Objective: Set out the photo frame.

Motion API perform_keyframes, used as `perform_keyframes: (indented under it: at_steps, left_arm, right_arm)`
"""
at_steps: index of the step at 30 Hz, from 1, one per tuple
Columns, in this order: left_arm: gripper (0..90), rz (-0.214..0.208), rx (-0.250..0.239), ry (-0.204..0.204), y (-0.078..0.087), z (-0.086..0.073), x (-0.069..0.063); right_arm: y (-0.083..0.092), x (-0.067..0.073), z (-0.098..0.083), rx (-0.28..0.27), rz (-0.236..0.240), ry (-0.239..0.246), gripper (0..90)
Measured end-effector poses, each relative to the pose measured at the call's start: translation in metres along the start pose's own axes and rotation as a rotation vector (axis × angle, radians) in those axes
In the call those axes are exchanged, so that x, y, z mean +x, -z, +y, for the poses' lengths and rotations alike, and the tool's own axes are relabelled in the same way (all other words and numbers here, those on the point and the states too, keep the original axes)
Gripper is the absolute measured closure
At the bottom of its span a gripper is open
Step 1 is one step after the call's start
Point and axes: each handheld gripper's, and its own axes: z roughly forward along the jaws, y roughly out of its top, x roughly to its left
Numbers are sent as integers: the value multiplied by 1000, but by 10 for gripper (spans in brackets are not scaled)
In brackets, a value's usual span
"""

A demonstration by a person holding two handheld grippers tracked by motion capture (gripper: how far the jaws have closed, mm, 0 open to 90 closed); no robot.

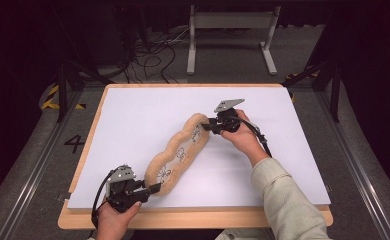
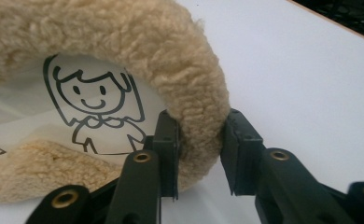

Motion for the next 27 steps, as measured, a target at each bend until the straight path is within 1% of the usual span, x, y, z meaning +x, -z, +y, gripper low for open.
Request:
perform_keyframes:
  at_steps: [2,4,6,7,10,13,16,17,18,20,22,23,24,25,26,27]
  left_arm:
    - [668,3,1,-4,0,0,0]
    - [670,3,4,-1,0,0,0]
    - [672,3,4,-5,1,1,0]
    - [672,0,3,1,1,1,0]
    - [675,10,-15,-15,3,3,0]
    - [676,15,-24,-20,5,5,1]
    - [677,18,-39,-23,8,9,2]
    - [677,15,-41,-20,8,10,2]
    - [676,20,-48,-25,8,13,3]
    - [676,30,-60,-37,8,17,5]
    - [675,28,-63,-38,8,18,6]
    - [675,29,-69,-32,8,20,6]
    - [675,27,-72,-29,8,21,7]
    - [674,35,-79,-45,8,24,10]
    - [673,32,-83,-29,6,27,11]
    - [673,32,-83,-29,6,27,11]
  right_arm:
    - [1,-1,1,6,5,-10,712]
    - [1,1,2,13,-3,-2,715]
    - [4,2,3,17,-10,-10,718]
    - [5,2,3,18,-12,-13,718]
    - [14,4,4,5,-25,-23,719]
    - [26,6,4,-5,-41,-28,718]
    - [42,9,2,-20,-54,-39,717]
    - [42,9,2,-20,-54,-39,717]
    - [52,11,1,-25,-72,-40,717]
    - [62,13,0,-47,-92,-42,717]
    - [72,16,-2,-58,-106,-52,715]
    - [76,17,-3,-60,-114,-57,714]
    - [76,17,-3,-60,-114,-57,714]
    - [83,20,-7,-61,-130,-71,711]
    - [87,21,-8,-59,-140,-76,709]
    - [91,22,-10,-66,-149,-78,709]
